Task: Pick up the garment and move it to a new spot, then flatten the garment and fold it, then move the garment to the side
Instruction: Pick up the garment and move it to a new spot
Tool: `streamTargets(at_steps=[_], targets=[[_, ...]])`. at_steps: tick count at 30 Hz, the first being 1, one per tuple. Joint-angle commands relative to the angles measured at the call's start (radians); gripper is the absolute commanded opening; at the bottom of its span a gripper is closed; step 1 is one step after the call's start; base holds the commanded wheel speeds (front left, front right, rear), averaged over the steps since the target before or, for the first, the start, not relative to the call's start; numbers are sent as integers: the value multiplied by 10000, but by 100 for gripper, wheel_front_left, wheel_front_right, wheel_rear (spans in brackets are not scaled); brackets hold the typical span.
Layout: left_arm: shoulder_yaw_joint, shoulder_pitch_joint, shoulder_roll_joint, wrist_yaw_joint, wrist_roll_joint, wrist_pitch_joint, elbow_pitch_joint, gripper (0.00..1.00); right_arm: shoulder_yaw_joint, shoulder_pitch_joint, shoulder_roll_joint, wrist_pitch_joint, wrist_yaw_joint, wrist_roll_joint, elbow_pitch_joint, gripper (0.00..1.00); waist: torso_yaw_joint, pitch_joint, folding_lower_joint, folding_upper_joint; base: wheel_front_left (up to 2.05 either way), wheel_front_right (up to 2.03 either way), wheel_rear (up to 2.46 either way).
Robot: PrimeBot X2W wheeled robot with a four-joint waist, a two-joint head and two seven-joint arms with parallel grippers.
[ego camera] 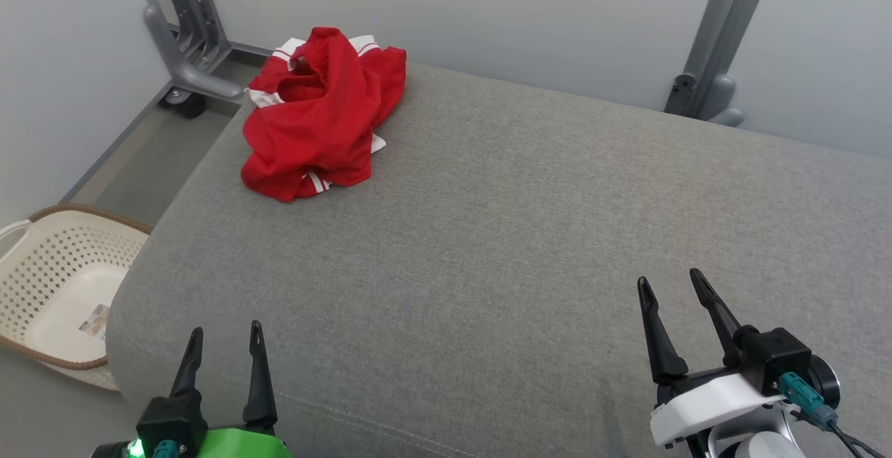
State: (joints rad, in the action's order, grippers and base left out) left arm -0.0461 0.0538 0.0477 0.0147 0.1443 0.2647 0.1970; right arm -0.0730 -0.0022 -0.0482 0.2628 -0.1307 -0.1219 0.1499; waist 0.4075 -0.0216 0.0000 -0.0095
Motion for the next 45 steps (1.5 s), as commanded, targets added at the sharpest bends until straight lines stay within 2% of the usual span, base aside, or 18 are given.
streamTargets(at_steps=[1,10,17,23,27,30,35,41,45], targets=[[44,167,49,-39,-43,-3,-18,100,11,-46,-39,30,-1,-73,17,100,523,20,0,95,0,0,0],[95,67,47,-25,27,-3,-105,100,36,-72,-42,30,-1,27,-1,100,494,138,0,95,0,0,0],[200,-1052,293,-404,-178,-3,-304,100,93,-285,-40,30,-1,335,-105,100,32,644,0,95,0,0,0],[274,-3352,1408,-919,-482,-102,173,100,89,-650,-44,30,1,635,-223,100,-693,1364,0,95,0,0,0],[-123,-5194,2381,-1233,-737,-800,691,100,51,-957,-37,30,1,920,-314,100,-1310,2040,0,95,0,0,0],[-338,-6100,2701,-1364,-523,-1274,1059,100,57,-1128,-42,30,1,1044,-348,100,-1630,2371,0,95,0,0,0],[-1079,-7927,3475,-1449,407,-2282,2185,100,11,-1563,-36,30,1,1210,-466,100,-2441,3185,0,95,0,0,0],[-2385,-9146,4432,-1437,1757,-3197,3621,100,80,-1934,-31,30,1,1299,-618,100,-3185,4026,0,95,0,0,0],[-2415,-9532,4735,-1439,2175,-3460,4699,100,106,-2074,-33,30,1,1280,-692,100,-3493,4426,0,95,0,0,0]])
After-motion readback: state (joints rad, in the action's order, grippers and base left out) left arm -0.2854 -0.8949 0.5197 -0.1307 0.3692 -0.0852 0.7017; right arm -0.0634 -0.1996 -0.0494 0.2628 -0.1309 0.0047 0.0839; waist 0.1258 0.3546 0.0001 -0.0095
